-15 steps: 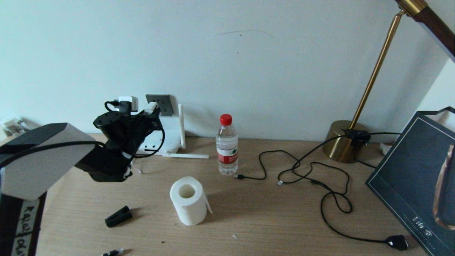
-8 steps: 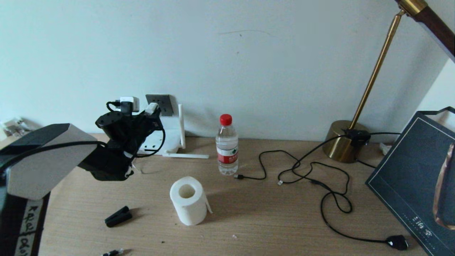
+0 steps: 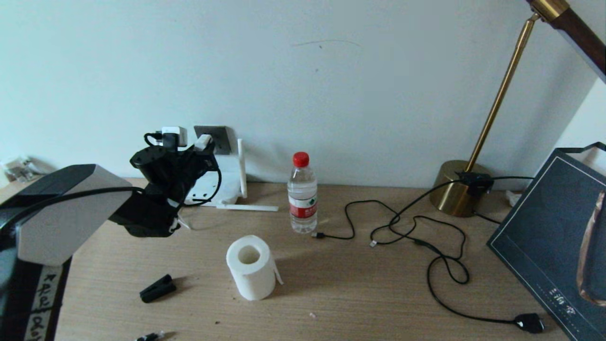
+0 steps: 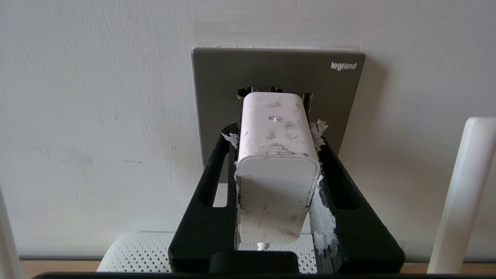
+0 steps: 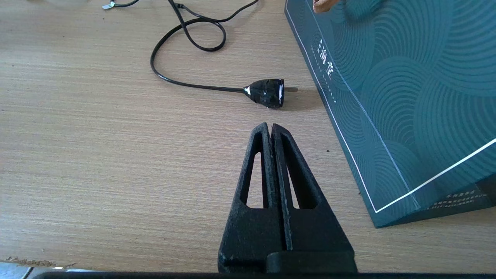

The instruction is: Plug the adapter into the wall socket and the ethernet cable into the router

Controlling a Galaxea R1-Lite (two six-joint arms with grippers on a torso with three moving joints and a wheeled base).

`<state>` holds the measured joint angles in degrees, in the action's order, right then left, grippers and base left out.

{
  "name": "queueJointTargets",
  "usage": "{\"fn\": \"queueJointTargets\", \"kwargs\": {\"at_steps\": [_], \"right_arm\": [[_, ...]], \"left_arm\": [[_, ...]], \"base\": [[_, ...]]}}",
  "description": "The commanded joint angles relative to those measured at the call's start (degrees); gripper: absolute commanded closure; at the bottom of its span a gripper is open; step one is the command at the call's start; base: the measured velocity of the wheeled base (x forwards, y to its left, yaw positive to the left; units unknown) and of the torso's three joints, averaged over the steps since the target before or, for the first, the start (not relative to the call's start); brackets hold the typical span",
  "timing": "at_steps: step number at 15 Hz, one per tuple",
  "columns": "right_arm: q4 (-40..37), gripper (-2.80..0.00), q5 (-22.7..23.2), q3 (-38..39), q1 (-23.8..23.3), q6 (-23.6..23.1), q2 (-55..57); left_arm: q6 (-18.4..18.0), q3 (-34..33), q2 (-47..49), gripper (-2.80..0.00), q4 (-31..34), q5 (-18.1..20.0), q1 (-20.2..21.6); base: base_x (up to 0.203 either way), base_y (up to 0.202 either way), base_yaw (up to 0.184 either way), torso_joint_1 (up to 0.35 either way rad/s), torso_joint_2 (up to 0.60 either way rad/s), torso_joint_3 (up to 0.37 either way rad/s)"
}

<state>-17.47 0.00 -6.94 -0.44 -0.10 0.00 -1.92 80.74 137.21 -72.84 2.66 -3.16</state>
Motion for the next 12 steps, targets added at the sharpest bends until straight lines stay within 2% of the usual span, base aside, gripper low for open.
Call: {"fn": "queueJointTargets", "kwargs": {"at_steps": [1, 12], "right_arm": [[-0.1, 0.0, 0.0, 0.0, 0.0, 0.0, 0.0], [-0.1, 0.0, 0.0, 0.0, 0.0, 0.0, 0.0]], "left_arm": [[0.0, 0.5, 0.3, 0.0, -0.4, -0.1, 0.0], [0.0, 0.6, 0.2, 0.0, 0.4, -0.2, 0.0]], "base": [[0.0, 0.0, 0.0, 0.0, 0.0, 0.0], [0.0, 0.0, 0.0, 0.0, 0.0, 0.0]]}}
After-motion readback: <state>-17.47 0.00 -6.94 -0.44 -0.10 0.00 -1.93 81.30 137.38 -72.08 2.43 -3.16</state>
